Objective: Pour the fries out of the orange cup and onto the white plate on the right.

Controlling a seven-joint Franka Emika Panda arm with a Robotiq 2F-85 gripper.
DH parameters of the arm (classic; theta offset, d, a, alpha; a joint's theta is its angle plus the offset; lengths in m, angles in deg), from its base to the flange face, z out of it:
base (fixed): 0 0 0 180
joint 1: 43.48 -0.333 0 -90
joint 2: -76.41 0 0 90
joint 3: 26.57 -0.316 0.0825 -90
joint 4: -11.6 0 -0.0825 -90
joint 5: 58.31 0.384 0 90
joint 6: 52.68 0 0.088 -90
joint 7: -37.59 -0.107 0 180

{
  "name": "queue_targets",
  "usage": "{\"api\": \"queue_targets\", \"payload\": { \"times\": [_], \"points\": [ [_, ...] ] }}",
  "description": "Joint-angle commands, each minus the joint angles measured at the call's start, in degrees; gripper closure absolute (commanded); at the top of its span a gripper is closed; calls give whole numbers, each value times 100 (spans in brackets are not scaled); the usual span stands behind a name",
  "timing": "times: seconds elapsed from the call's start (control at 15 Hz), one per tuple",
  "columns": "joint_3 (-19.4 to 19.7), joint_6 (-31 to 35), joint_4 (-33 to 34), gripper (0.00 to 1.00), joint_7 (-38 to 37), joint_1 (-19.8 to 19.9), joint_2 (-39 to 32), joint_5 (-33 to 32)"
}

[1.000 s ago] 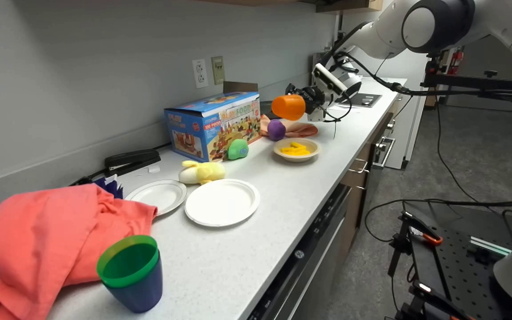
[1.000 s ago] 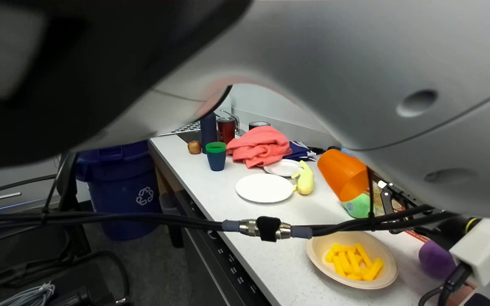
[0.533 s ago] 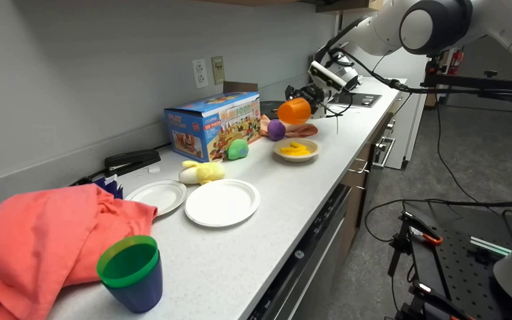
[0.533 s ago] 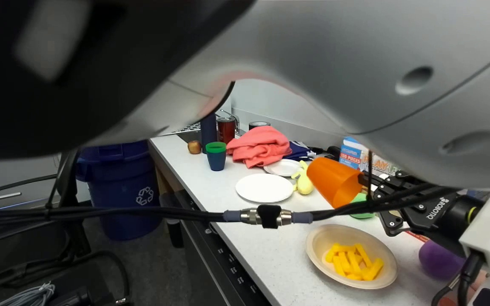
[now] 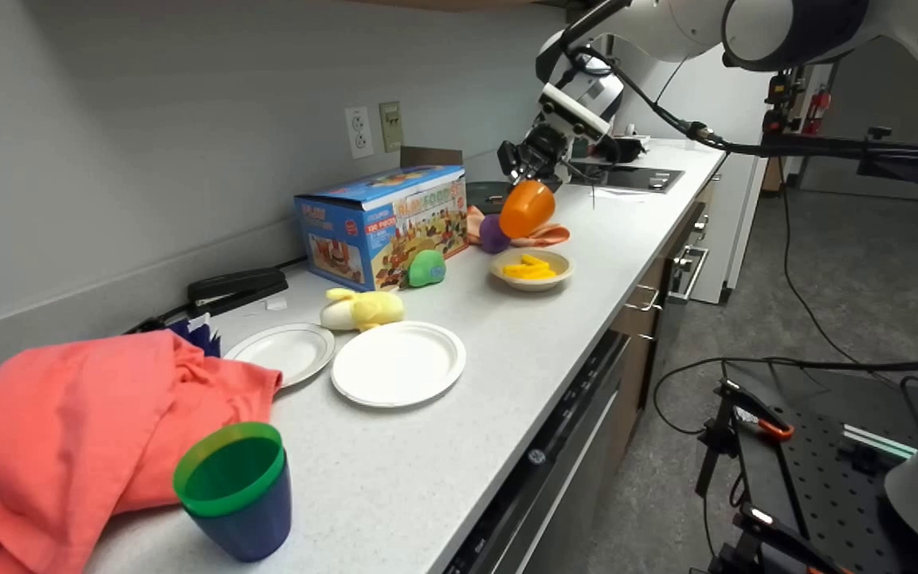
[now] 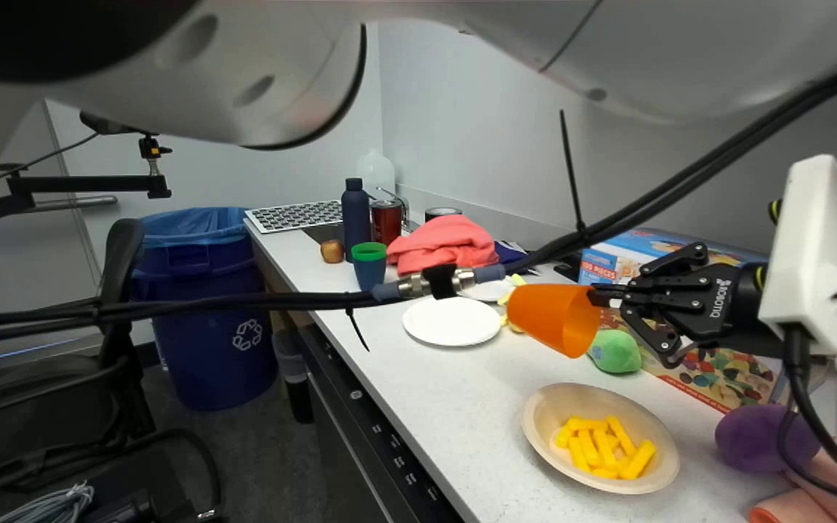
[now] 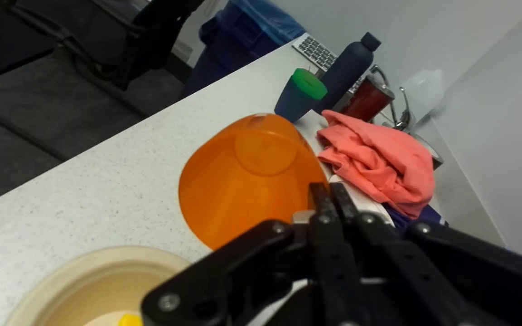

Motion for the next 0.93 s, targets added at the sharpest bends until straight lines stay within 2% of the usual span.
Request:
{"api": "queue_targets", "payload": {
  "times": [0.0,0.27,0.53,0.87],
  "points": [
    [164,567,-503,99,570,-595,643,-762],
    [183,1363,-979,99,1079,-1179,1135,-1652],
    [-11,2372,-1592,99,1532,-1554,1675,-2572],
    [-321,3570,-2671,99,2215,-1918,2475,-3578]
  ]
}}
